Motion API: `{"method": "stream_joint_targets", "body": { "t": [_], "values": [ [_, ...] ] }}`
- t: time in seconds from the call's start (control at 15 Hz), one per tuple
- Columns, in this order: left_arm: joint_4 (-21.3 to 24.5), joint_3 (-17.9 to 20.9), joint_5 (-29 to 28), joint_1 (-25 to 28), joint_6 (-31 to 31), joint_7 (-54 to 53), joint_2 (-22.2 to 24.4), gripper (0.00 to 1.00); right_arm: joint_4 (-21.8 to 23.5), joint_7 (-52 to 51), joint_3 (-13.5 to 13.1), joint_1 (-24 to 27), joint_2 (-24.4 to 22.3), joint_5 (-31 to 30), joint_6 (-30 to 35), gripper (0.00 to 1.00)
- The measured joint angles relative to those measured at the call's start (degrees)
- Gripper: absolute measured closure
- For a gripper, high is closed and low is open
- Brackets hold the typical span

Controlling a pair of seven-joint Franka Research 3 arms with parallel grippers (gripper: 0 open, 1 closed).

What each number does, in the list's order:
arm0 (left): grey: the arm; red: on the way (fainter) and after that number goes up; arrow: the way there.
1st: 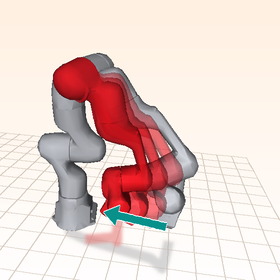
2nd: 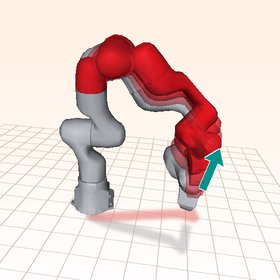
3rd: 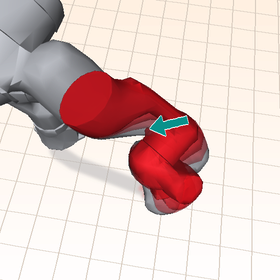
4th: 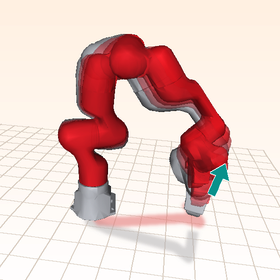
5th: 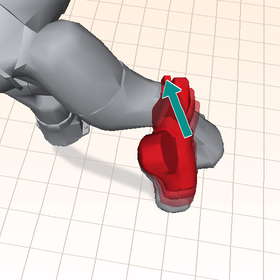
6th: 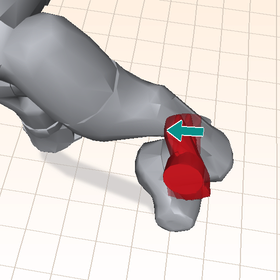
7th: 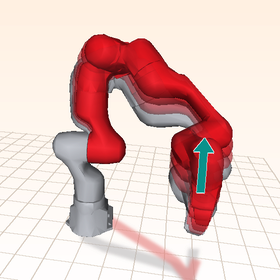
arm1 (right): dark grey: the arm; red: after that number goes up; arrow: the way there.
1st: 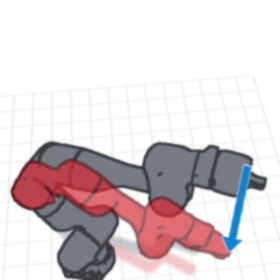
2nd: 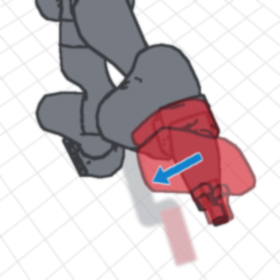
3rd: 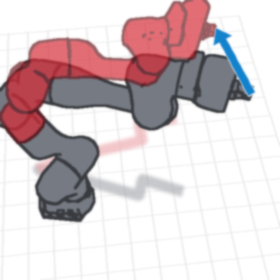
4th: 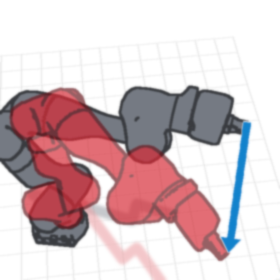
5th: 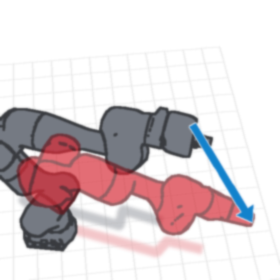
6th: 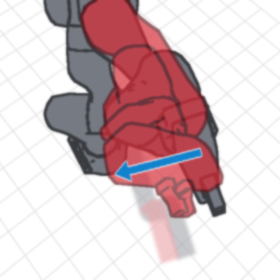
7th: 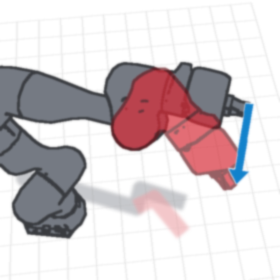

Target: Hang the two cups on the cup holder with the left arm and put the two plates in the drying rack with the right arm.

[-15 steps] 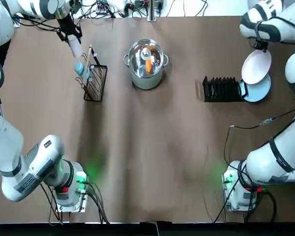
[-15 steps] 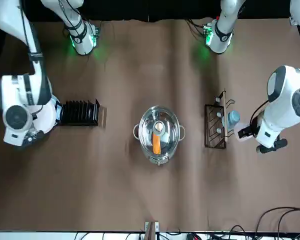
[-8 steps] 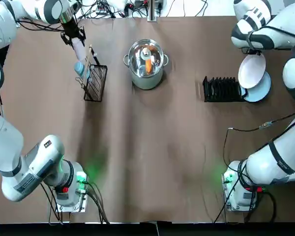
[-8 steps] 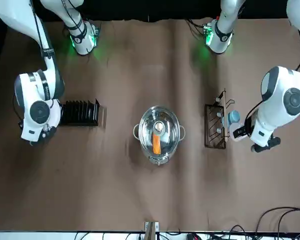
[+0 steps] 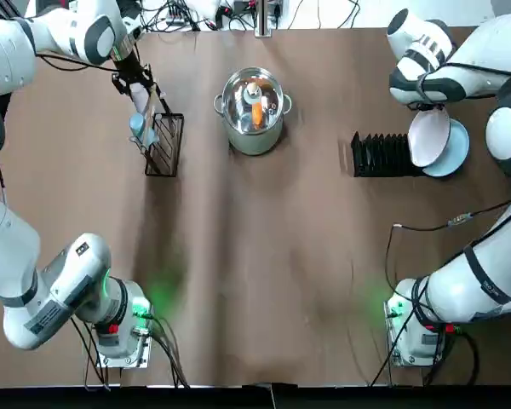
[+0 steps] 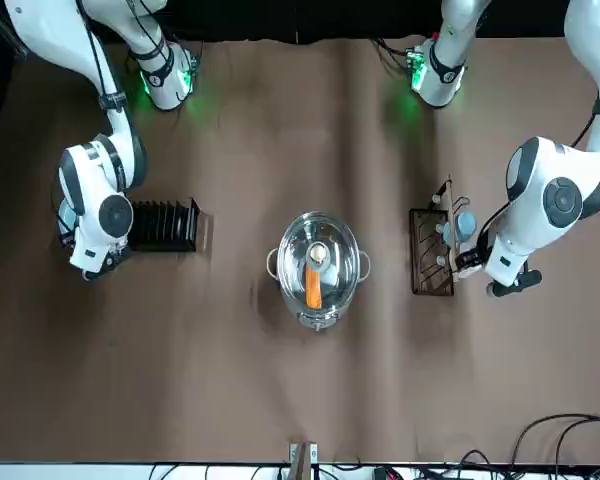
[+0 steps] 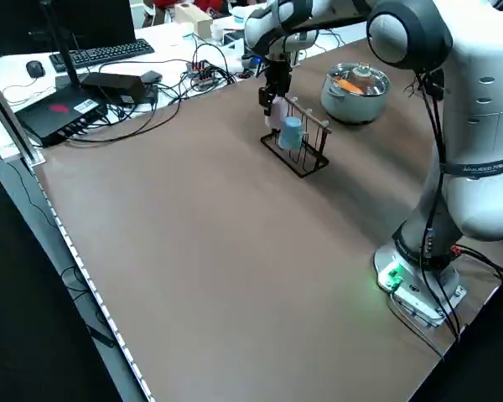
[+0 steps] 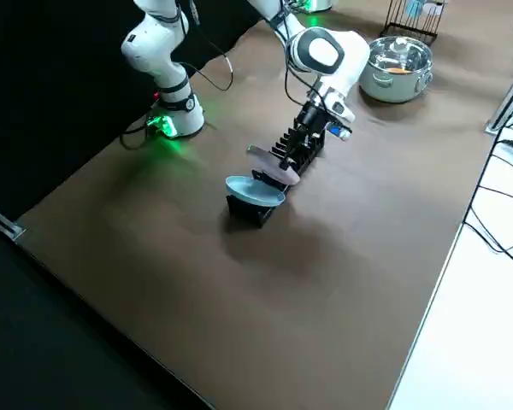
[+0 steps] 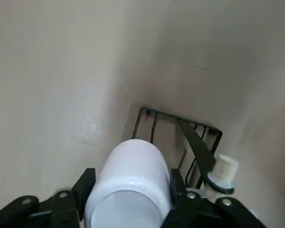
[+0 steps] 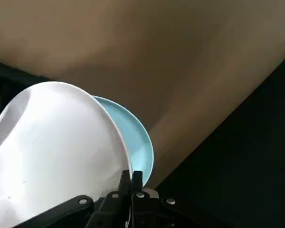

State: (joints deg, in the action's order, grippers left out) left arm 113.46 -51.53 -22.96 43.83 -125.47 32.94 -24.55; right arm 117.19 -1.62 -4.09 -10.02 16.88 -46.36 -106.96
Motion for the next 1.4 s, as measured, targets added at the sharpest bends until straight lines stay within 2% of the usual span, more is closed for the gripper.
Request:
{"method": "stream_joint_targets", "body": {
  "t": [0.4, 0.47, 0.53, 0.73, 0.87, 1.07, 1.27, 1.33, 1.4],
  "values": [
    [1.96, 0.12, -1.64, 0.42, -4.21, 0.0, 0.01, 0.31, 0.68, 5.31, 0.02, -2.75, 0.0, -0.08, 0.63, 0.97],
    [1.99, 0.14, -1.87, 0.43, -4.43, 0.0, -0.01, 0.31, 0.71, 5.42, 0.0, -2.74, 0.0, -0.08, 0.71, 0.93],
    [2.01, 0.17, -2.3, 0.44, -4.51, -0.01, -0.01, 0.27, 0.78, 5.45, -0.04, -2.74, 0.0, -0.1, 0.76, 0.85],
    [1.2, 0.17, -2.86, 0.48, -4.86, -0.14, 0.0, 0.01, 0.89, 5.48, -0.07, -2.74, 0.0, -0.11, 0.81, 0.57],
    [-0.87, 0.06, -2.87, 0.48, -4.18, -0.41, 0.03, 0.0, 0.88, 5.55, -0.17, -2.73, 0.0, -0.13, 0.81, 0.54],
    [-6.19, -0.37, -2.89, -0.45, 1.72, -1.1, 0.05, 0.0, 0.46, 5.55, -0.32, -2.63, 0.0, -0.15, 0.81, 0.53],
    [-12.53, -0.61, -2.89, -4.21, 9.64, -1.77, 0.11, 0.0, -1.35, 5.39, -0.42, -2.01, -0.13, 0.38, 0.8, 0.53],
    [-14.17, -0.63, -3.18, -5.85, 12.16, -2.16, 0.16, 0.0, -2.54, 4.66, -0.43, -1.53, -0.25, 2.28, 0.74, 0.53],
    [-17.02, -0.61, -4.95, -9.1, 17.75, -3.01, 0.18, 0.0, -6.36, 1.31, -0.58, -0.39, -0.67, 10.96, 0.78, 0.53]
  ]
}}
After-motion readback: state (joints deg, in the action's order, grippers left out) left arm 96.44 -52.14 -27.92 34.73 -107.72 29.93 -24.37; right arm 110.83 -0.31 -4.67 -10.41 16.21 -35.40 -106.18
